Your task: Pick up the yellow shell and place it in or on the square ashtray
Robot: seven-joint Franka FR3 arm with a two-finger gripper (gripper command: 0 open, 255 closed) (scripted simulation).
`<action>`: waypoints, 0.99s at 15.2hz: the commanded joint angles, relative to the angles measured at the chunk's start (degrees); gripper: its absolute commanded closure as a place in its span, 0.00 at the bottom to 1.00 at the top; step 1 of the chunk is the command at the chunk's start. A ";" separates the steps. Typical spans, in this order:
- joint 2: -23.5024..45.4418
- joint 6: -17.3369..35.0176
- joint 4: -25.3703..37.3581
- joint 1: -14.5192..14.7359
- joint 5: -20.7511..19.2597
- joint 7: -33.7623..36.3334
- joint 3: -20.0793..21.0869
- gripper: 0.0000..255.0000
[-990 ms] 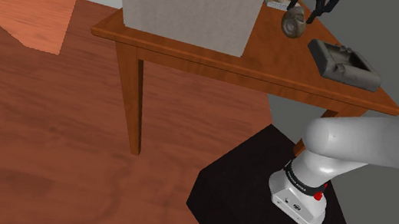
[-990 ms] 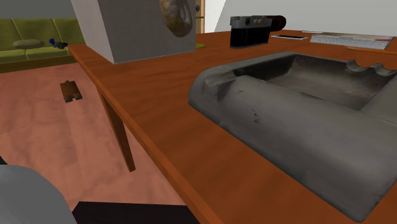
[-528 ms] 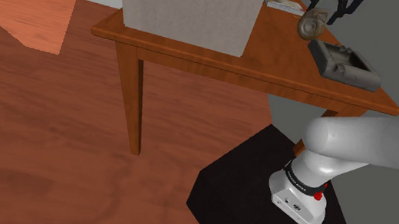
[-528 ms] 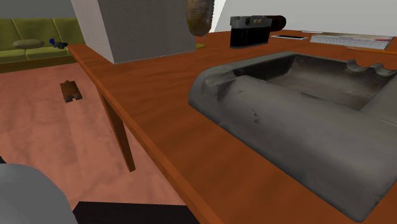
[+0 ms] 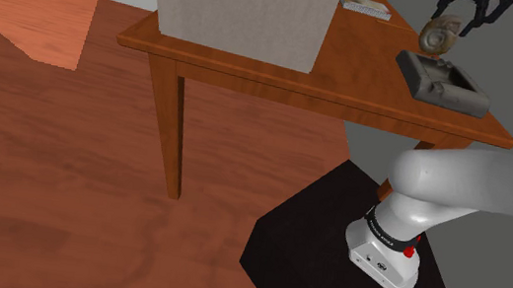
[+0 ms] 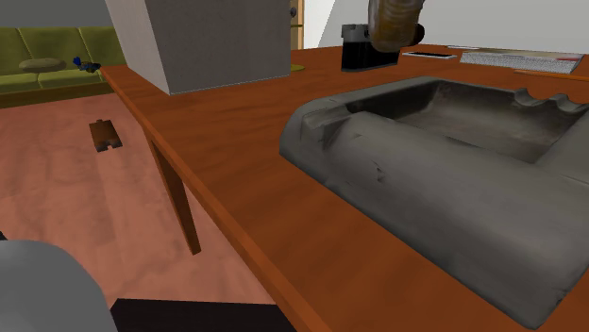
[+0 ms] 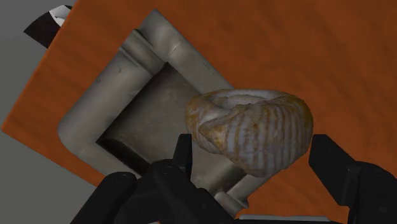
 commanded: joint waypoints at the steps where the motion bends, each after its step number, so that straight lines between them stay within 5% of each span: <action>1: 0.91 0.24 0.57 -0.50 -1.39 -2.96 -2.49 1.00; 6: 4.27 0.06 4.07 -1.55 -4.23 -9.93 -8.58 1.00; 15: 1.09 6.50 -5.54 -2.03 -4.80 -9.97 -8.70 1.00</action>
